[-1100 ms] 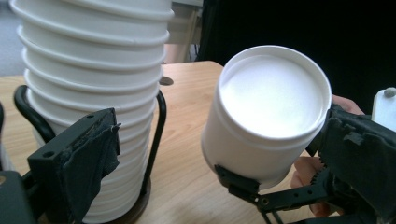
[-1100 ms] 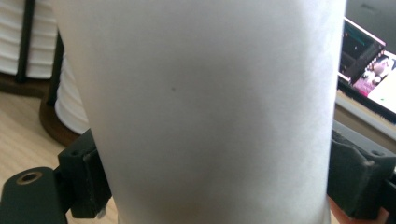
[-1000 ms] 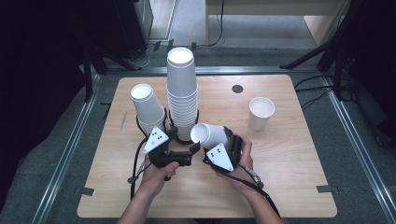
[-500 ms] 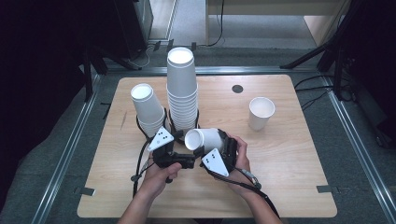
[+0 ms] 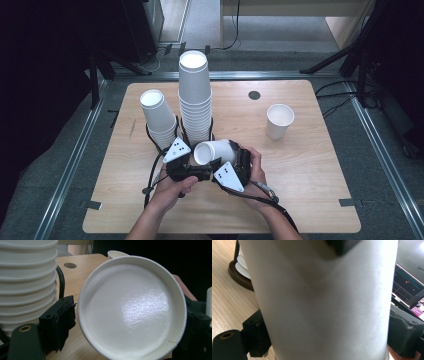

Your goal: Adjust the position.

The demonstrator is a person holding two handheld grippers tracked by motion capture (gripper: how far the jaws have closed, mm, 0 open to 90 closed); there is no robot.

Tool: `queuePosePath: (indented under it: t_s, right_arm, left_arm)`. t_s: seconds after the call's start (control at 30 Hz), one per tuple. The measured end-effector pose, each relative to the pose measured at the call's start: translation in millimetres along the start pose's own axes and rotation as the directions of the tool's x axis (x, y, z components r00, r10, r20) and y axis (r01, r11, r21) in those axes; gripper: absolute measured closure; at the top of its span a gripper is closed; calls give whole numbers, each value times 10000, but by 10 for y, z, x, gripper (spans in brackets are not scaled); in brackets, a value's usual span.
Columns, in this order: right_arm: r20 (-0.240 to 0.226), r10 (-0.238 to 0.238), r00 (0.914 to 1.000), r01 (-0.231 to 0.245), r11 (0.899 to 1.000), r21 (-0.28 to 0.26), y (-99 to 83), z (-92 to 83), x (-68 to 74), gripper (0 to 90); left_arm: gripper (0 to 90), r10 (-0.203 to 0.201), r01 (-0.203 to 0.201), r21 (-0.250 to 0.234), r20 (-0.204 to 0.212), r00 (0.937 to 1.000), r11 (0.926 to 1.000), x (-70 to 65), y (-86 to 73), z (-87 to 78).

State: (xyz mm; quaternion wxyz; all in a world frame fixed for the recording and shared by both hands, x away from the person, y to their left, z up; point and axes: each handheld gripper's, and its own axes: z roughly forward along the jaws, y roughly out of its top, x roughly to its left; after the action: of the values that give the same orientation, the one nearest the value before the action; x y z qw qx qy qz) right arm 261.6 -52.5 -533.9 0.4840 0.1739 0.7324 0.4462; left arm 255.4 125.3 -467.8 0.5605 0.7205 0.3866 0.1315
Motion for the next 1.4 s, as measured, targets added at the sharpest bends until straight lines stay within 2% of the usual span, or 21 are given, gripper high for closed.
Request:
queuePosePath:
  t_s: [0.27,0.37,0.47,0.5,0.7,0.77,0.9,1.07,1.23,1.37,1.4]
  right_arm:
    - [-3,-174,9998,174,9998,-5,-17,-8,-6,96]
    - [97,-209,9997,207,9996,191,-21,3,10,74]
    - [117,-131,9998,130,9998,127,-19,5,7,60]
    - [100,-134,9999,133,9999,109,-17,1,6,57]
    - [28,-148,9999,148,9999,80,-7,-23,-11,29]
    - [57,-144,9999,143,9997,197,-14,-34,-22,0]
    - [104,-92,9999,89,9993,369,-51,-58,-54,0]
    - [199,76,9998,-87,9985,540,-100,-113,-77,0]
    - [245,-29,9997,11,9972,754,-129,-201,-97,0]
    - [572,267,9980,-317,9956,878,-161,-259,-169,0]
    - [739,667,9950,-734,9930,925,-160,-295,-217,0]
  left_arm:
    - [200,16,-21,260,199,9998,9997,14,3,5]
    - [217,75,-77,314,75,9999,9995,11,2,7]
    - [226,81,-84,265,130,9999,9996,19,5,-1]
    - [228,-99,93,227,301,9995,9997,46,3,-9]
    - [235,-286,283,63,519,9982,9996,82,1,-25]
    - [237,-355,359,-60,571,9977,9993,89,10,-42]
    - [238,-452,470,-281,622,9970,9985,109,21,-77]
    - [239,-270,299,-457,622,9977,9985,96,19,-81]
    - [240,-77,112,-762,453,9989,9970,78,22,-96]
    - [240,99,-58,-1114,367,9993,9938,71,14,-107]
    - [240,222,-183,-1174,323,9992,9929,63,12,-109]
